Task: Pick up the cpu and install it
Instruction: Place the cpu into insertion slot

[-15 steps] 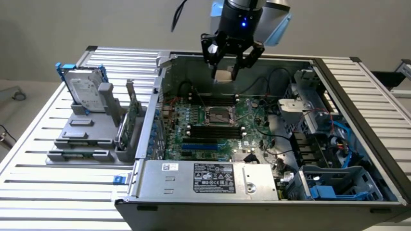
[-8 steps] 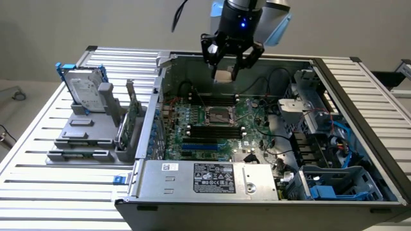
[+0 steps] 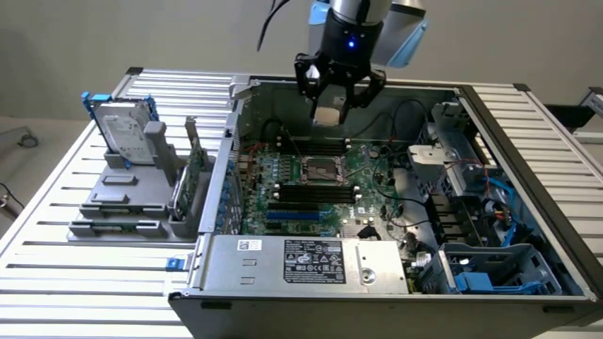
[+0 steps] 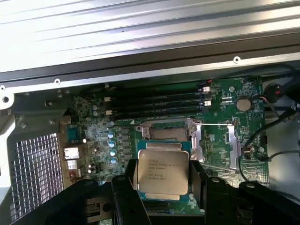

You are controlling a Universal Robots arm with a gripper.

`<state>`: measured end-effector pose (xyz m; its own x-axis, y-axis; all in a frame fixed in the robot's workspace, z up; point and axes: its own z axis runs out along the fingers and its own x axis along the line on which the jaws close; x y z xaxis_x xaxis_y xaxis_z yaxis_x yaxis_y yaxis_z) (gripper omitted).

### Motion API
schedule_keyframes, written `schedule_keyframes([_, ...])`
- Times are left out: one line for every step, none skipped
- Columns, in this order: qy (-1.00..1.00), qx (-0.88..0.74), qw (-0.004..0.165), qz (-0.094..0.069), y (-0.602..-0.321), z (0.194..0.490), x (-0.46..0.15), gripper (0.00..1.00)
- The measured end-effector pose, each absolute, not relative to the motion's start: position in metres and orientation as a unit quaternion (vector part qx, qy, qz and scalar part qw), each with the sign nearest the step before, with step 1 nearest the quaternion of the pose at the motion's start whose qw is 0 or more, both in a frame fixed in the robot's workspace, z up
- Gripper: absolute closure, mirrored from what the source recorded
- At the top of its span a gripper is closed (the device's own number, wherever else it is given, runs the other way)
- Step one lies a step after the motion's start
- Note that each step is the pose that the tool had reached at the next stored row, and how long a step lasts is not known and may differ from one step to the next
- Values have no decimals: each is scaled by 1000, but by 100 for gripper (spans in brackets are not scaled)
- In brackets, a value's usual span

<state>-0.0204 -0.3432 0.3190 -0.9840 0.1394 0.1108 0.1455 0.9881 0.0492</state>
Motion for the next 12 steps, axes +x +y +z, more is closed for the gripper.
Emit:
schedule_keyframes([-995, -80, 53, -29, -343, 317, -20, 46])
schedule_keyframes([-994, -89, 53, -30, -343, 316, -20, 46])
schedule_keyframes([-993, -98, 53, -30, -343, 314, -20, 46])
schedule_keyframes([-992, -107, 53, -30, -343, 313, -20, 46])
schedule_keyframes([-991, -117, 52, -31, -343, 311, -20, 46])
schedule_keyframes([-990, -126, 52, -31, -343, 309, -20, 46])
schedule_keyframes([-989, -135, 52, -32, -343, 308, -20, 46])
schedule_keyframes([-988, -143, 51, -32, -343, 306, -20, 46])
schedule_keyframes([-986, -152, 51, -33, -343, 304, -20, 46])
schedule_keyframes([-985, -161, 51, -33, -343, 303, -20, 46])
schedule_keyframes([-984, -170, 51, -34, -343, 301, -20, 46])
schedule_keyframes([-982, -179, 50, -34, -343, 299, -20, 46])
